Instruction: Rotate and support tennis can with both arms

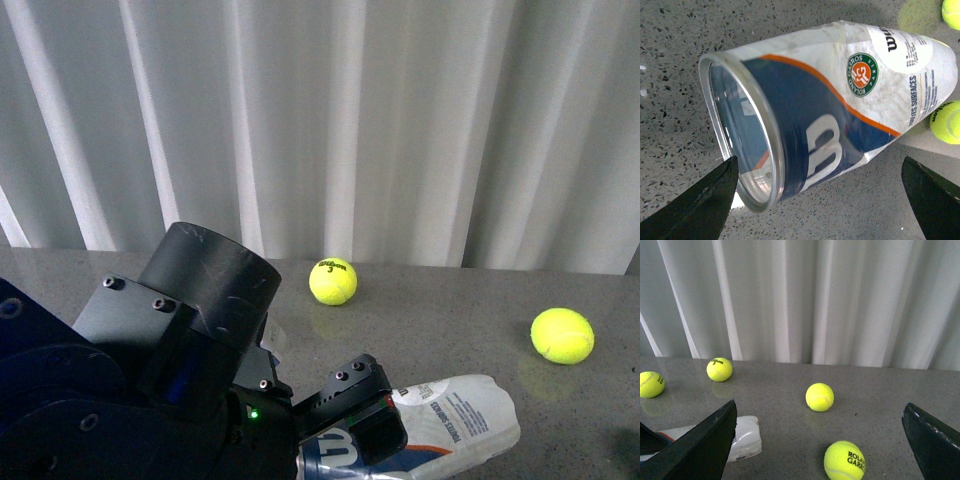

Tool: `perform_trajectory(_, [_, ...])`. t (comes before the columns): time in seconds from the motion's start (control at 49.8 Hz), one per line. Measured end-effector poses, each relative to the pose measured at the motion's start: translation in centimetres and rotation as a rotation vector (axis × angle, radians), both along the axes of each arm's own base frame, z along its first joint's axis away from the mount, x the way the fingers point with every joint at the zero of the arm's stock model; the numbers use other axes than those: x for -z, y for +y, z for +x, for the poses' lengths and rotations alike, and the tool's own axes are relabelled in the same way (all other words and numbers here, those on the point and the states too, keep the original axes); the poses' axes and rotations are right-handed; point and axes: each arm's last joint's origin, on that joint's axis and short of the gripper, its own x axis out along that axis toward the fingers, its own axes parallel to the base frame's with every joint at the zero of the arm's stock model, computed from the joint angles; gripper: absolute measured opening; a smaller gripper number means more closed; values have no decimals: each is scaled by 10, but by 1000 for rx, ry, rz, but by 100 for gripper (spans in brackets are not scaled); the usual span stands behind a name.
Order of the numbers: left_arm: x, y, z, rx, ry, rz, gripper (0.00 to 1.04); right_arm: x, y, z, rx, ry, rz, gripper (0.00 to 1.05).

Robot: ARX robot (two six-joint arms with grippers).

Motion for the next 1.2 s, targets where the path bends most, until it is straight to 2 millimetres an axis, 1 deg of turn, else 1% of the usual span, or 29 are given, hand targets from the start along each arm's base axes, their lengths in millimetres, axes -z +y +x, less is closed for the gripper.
perform_trajectory(0.221, [3,-10,0,11,2,-4,98,0,0,0,0,0,0,98])
perform_trajectory(0.261, [3,-11,0,14,3,-5,93,0,0,0,0,0,0,98])
perform_trajectory(0.482, [3,-16,-4,23,12,-10,59,0,0,0,0,0,0,98])
perform_trajectory(0.542, [3,-17,-4,24,12,-9,52,0,0,0,0,0,0,98])
perform_trajectory(0.602, [3,-17,-5,25,17,-5,42,0,0,0,0,0,0,98])
perform_trajectory(0.642, [3,-17,-5,27,20,-5,31,0,0,0,0,0,0,98])
perform_trajectory(0.702, [2,-17,-4,34,17,-10,22,0,0,0,0,0,0,98])
perform_trajectory(0.742, [-1,-18,-4,40,8,-12,16,0,0,0,0,0,0,98])
perform_trajectory(0.863, [-12,-18,-2,58,-20,-15,4,0,0,0,0,0,0,98])
perform_trajectory(1.003, [-31,-14,0,91,-60,20,4,0,0,0,0,0,0,98])
perform_trajectory(1.124, [-54,-7,2,141,-99,99,4,0,0,0,0,0,0,98])
perform_trajectory(1.204, [-77,-3,2,198,-128,158,4,0,0,0,0,0,0,98])
